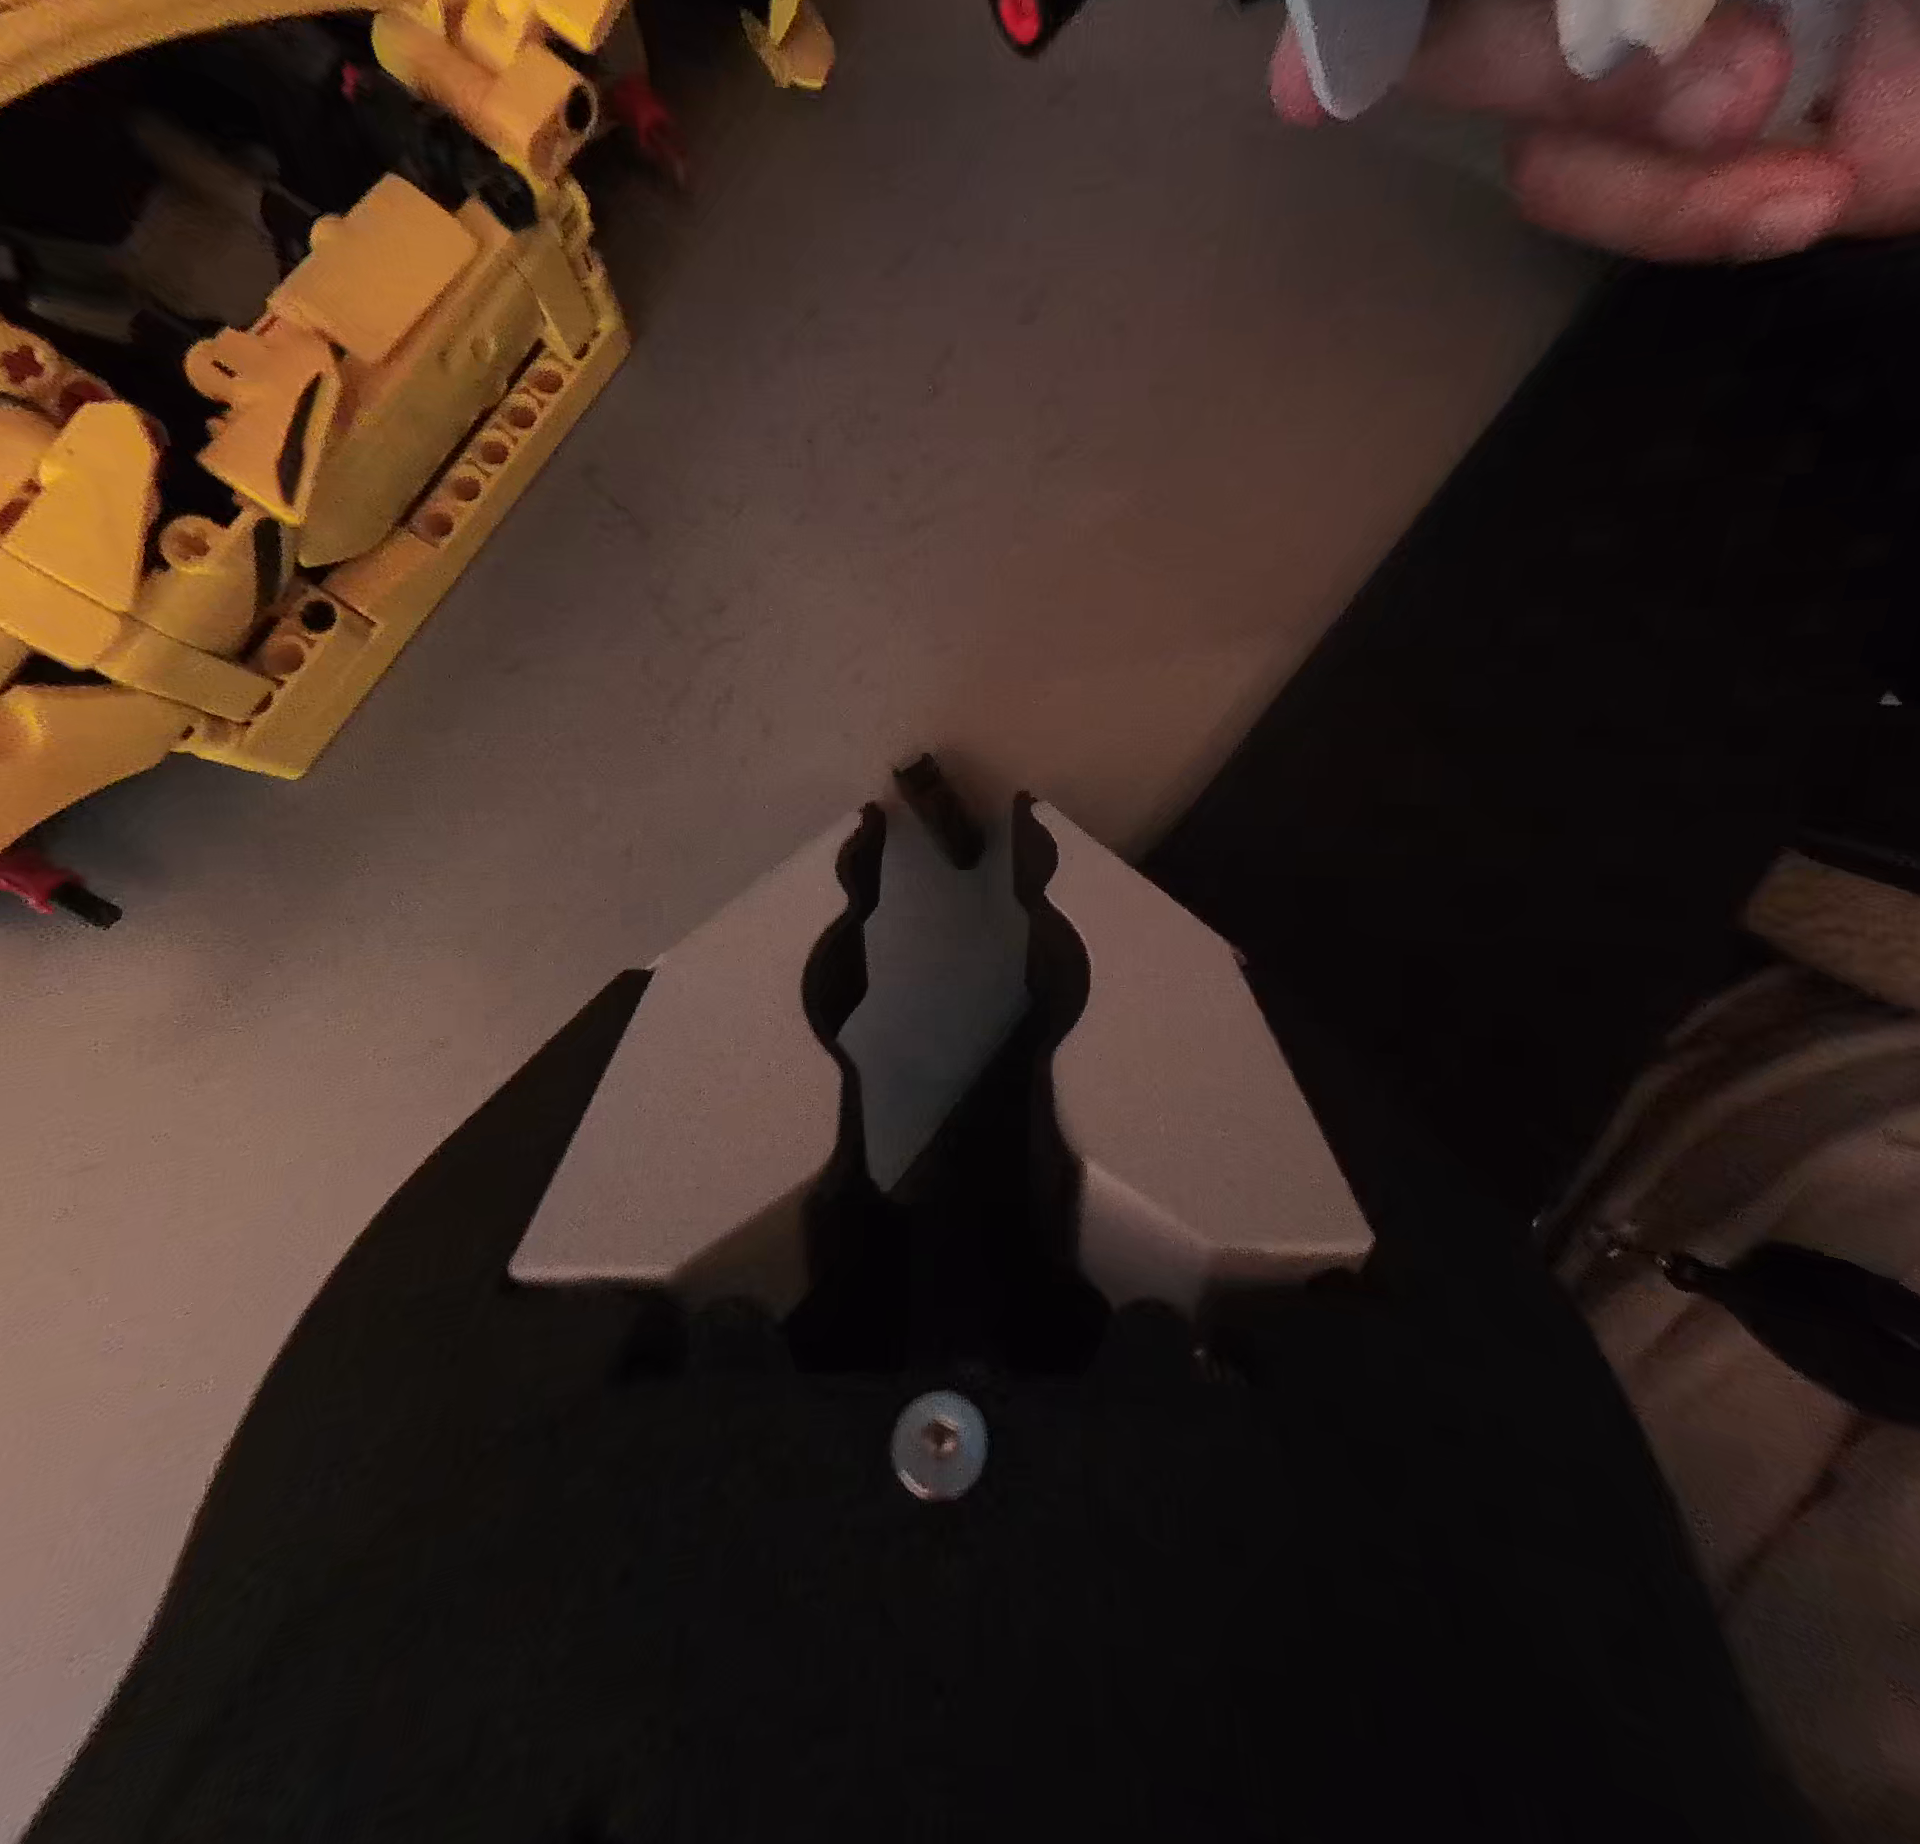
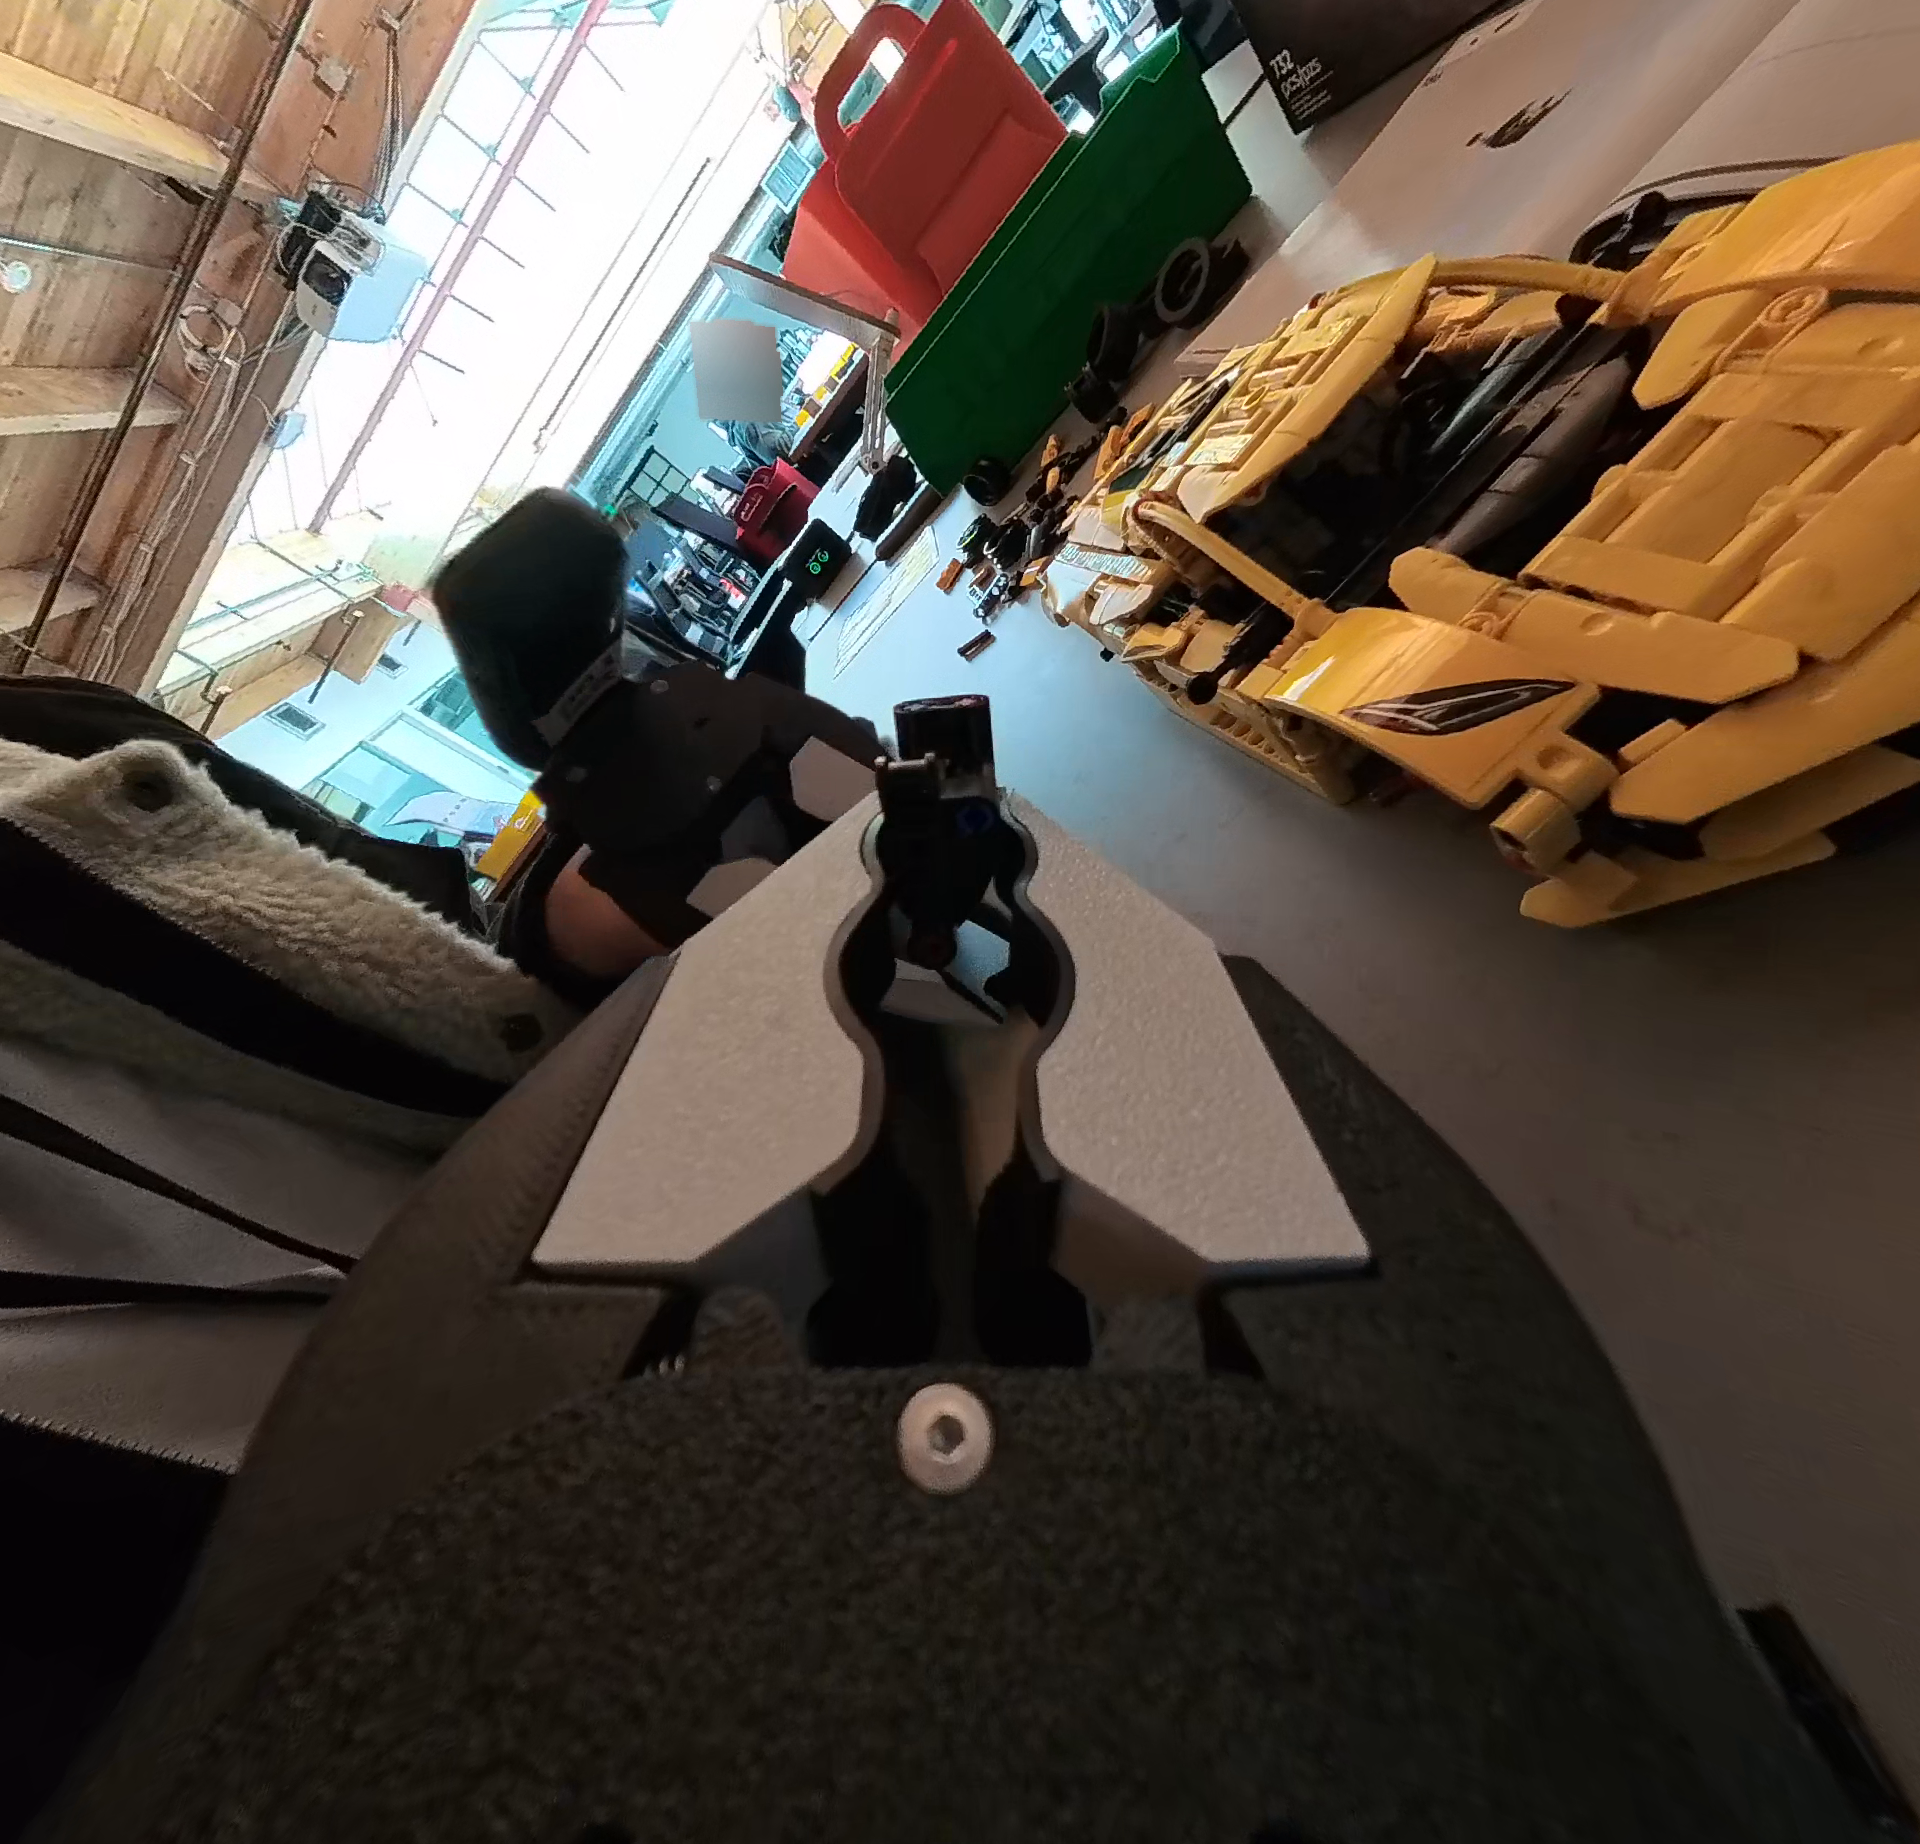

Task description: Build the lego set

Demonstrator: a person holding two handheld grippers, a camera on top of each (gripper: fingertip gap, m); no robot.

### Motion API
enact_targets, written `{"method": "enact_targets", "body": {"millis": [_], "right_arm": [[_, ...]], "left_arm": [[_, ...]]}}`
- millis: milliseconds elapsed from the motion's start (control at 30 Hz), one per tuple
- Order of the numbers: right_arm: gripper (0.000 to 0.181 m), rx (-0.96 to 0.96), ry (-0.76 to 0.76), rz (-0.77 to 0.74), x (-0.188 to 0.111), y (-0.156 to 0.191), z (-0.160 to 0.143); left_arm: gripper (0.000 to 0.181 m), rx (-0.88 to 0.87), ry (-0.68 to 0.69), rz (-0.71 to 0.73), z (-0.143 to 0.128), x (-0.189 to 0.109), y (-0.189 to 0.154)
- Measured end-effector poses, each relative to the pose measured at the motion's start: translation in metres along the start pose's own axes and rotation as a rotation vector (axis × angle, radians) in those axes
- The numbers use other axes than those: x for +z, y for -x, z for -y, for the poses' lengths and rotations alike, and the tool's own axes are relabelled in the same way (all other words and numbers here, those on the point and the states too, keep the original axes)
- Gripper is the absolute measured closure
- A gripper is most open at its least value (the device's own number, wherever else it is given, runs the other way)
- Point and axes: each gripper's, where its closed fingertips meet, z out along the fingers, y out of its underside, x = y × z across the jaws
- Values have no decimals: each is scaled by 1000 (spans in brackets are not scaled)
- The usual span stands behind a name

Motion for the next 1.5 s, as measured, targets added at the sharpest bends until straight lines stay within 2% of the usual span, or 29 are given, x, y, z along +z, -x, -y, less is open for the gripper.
{"method": "enact_targets", "body": {"millis": [167, 333, 533, 567, 600, 700, 733, 800, 867, 967, 1100, 1500], "right_arm": [[167, 4, -3, 4, -1, 0, 0], [167, 6, -2, 6, -1, 1, 0], [167, 1, -6, 2, -1, 1, 1], [167, -7, -16, 4, -2, 2, 2], [168, -13, -41, 18, -4, 5, 6], [168, 40, -153, 58, -9, 13, 23], [168, 88, -203, 122, -8, 21, 30], [169, 172, -271, 219, -2, 31, 37], [169, 183, -238, 239, 12, 35, 31], [168, 126, -187, 211, 26, 40, 24], [168, 139, -174, 195, 33, 37, 20], [169, 131, -211, 159, 28, 32, 24]], "left_arm": [[167, 53, 48, 43, -3, 0, 1], [169, 82, 63, 30, -5, -1, 1], [174, 90, 16, -82, 2, 2, 3], [174, 65, -46, -117, 10, -1, 7], [174, 25, -165, -190, 25, -10, 7], [174, -231, -574, -528, 80, -64, 10], [174, -298, -699, -639, 93, -82, 14], [174, -384, -816, -765, 104, -96, 21], [174, -424, -881, -836, 107, -95, 21], [175, -480, -897, -949, 109, -92, 15], [174, -448, -944, -945, 110, -99, 13], [174, -508, -989, -904, 117, -90, 15]]}}
